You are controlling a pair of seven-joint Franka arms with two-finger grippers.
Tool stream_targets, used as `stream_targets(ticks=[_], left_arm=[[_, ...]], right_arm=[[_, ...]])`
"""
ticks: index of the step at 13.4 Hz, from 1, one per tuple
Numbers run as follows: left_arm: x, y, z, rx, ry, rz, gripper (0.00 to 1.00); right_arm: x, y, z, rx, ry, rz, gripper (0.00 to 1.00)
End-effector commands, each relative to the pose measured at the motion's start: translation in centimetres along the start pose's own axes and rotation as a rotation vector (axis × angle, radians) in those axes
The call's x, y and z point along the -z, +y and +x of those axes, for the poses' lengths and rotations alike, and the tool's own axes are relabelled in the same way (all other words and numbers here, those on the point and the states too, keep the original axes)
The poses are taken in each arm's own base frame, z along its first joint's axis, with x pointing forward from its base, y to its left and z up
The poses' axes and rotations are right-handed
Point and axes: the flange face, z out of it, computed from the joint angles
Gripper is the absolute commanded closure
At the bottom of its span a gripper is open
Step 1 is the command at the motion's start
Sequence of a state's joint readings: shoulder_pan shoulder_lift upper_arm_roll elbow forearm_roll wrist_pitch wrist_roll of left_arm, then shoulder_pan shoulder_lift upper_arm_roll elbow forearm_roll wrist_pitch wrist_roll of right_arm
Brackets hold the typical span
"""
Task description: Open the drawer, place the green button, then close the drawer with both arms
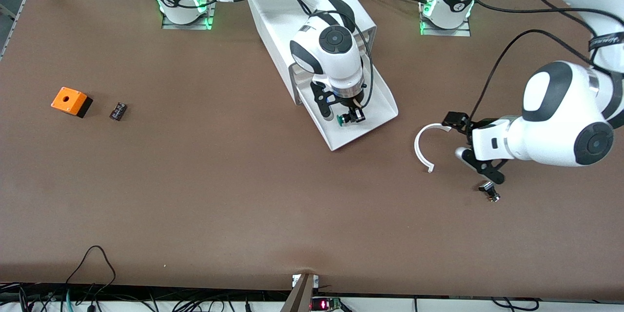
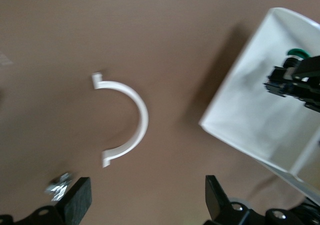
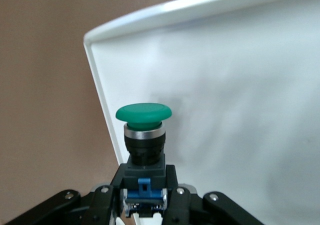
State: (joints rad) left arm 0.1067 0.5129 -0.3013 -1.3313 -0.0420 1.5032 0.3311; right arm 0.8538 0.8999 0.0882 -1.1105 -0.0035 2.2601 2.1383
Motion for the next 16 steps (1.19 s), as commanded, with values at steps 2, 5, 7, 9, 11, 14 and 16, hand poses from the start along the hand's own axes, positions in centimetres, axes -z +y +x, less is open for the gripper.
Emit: stream_targets(ticks=[2,5,7,9,11,14,16], left_arm=[[6.2,0.2,-0.7,0.050,0.015,0.226,0.00],[8.0,-0.3,-0.7,0.050,0.060,0.249,0.00],[7.5,-0.5,-0.5,0.065,0.053,0.242,0.00],[6.5,-0.4,0.2,0.165,0.057,0.220,0.00],[5.4,0.9,1.6,0.319,0.076,0.212,0.00],[3.3,2.0,3.4,0.434,0.113,0.121,0.00],[2.3,2.6,4.7,0.523,0.163,0.112,0.01]], right_arm=[[-2.2,0.2,-0.1,0.000,0.026,0.030,1.00],[-2.4,0.0,0.1,-0.003,0.023,0.037,0.75],[-1.7,-0.4,0.3,-0.009,0.018,0.043,0.00],[-0.4,-0.6,0.1,-0.009,0.020,0.042,0.00],[2.0,-1.5,0.8,-0.012,0.035,0.038,0.00],[7.1,-3.2,2.8,0.164,0.055,0.021,0.00],[9.0,-3.8,4.6,0.335,0.071,-0.025,0.00]])
